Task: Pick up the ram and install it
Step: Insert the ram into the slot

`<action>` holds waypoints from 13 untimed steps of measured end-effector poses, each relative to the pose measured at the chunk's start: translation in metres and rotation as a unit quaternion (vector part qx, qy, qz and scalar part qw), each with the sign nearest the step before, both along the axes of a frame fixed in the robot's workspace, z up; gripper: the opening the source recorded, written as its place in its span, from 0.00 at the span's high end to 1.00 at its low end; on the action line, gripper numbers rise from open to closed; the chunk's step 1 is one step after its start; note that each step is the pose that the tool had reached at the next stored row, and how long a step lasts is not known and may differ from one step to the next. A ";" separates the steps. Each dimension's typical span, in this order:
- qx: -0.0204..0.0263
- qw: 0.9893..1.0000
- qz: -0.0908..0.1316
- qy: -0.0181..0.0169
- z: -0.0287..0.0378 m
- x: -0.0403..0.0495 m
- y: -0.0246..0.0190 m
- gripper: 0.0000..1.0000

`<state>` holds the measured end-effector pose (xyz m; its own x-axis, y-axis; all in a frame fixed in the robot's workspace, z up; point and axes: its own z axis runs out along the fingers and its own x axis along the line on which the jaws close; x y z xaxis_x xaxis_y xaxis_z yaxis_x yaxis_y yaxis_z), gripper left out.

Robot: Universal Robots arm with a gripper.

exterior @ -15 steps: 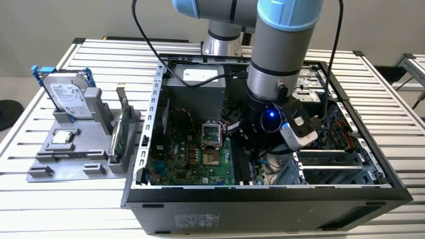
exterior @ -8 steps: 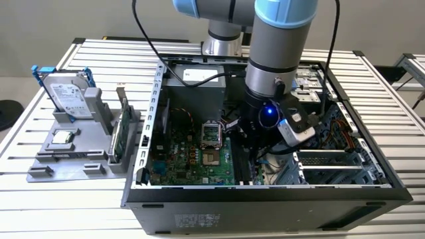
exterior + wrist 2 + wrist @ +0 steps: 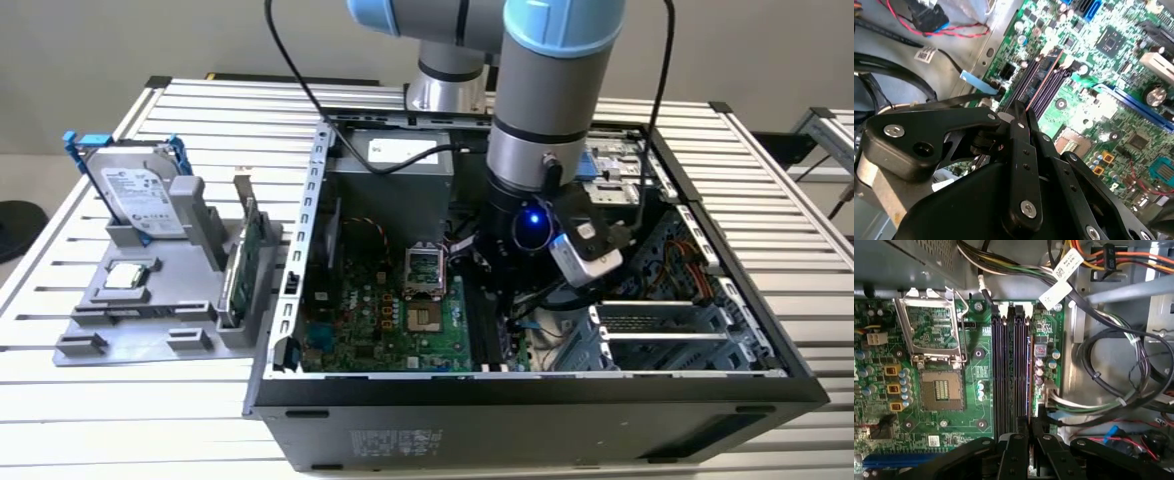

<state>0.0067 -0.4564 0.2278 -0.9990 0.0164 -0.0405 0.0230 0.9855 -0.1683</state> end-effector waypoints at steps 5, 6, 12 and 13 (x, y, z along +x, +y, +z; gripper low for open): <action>0.000 1.000 0.000 0.000 -0.0071 0.0000 0.0052 1.00; 0.000 1.000 0.000 0.000 -0.0081 0.0000 0.0063 1.00; -0.001 1.000 0.000 0.000 -0.0086 0.0013 0.0068 1.00; -0.001 1.000 0.000 0.000 -0.0085 0.0022 0.0068 1.00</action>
<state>0.0090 -0.4496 0.2193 -0.9991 0.0164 -0.0404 0.0231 0.9851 -0.1704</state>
